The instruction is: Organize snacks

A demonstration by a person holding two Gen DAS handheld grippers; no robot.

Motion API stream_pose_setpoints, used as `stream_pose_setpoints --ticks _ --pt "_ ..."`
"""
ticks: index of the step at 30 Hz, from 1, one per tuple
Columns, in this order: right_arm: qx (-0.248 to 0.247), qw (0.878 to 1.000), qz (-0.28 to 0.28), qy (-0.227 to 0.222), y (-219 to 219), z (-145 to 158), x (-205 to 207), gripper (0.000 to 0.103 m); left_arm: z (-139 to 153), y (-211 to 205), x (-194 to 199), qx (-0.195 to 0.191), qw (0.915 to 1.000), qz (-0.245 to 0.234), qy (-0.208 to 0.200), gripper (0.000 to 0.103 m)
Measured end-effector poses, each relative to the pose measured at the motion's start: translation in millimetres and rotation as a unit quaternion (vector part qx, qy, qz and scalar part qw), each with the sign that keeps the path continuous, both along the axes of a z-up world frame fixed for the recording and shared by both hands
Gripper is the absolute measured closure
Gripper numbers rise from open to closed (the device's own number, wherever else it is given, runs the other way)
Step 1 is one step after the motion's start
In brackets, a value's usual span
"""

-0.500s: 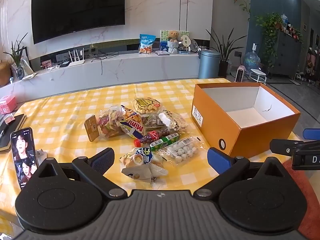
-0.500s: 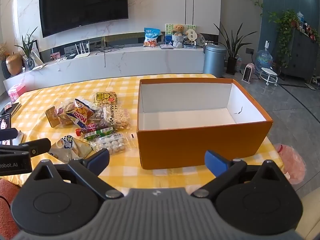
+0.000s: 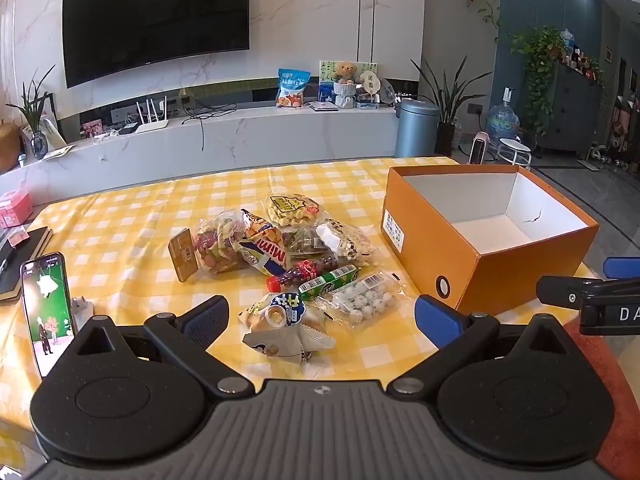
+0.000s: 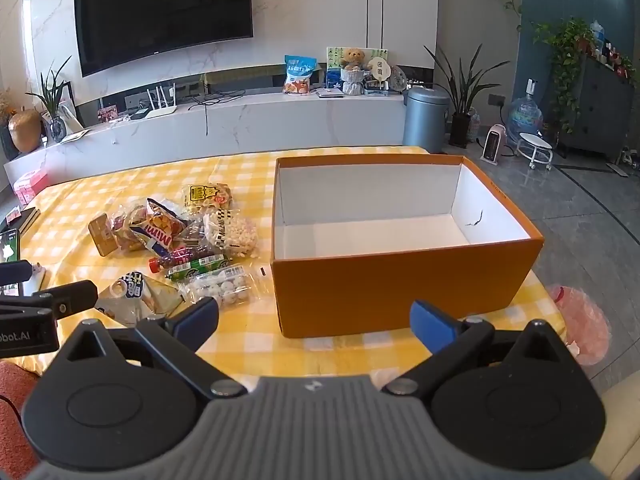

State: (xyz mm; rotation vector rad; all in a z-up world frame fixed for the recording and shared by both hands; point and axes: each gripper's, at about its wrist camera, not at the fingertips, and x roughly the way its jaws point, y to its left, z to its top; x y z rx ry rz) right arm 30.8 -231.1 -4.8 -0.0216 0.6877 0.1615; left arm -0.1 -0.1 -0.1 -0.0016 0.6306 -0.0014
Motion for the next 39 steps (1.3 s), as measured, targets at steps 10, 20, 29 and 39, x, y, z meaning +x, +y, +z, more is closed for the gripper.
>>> stream_pose_setpoints --ticks 10,20,29,39 --pt "0.001 1.000 -0.005 -0.004 1.8 -1.7 0.7 0.003 -2.7 -1.7 -5.9 -0.001 1.0000 0.001 0.000 0.000" --pt "-0.001 1.000 -0.003 -0.002 3.3 -2.1 1.2 0.003 -2.1 -0.9 -7.3 -0.004 1.0000 0.001 -0.002 0.000" --pt "-0.001 1.000 -0.005 0.001 4.0 -2.1 1.9 0.003 -2.0 -0.3 -6.9 -0.006 1.0000 0.002 -0.002 0.000" --pt "-0.003 1.000 -0.004 0.000 5.0 -3.2 2.1 0.003 -2.0 0.1 -7.2 -0.007 1.0000 0.002 -0.002 0.000"
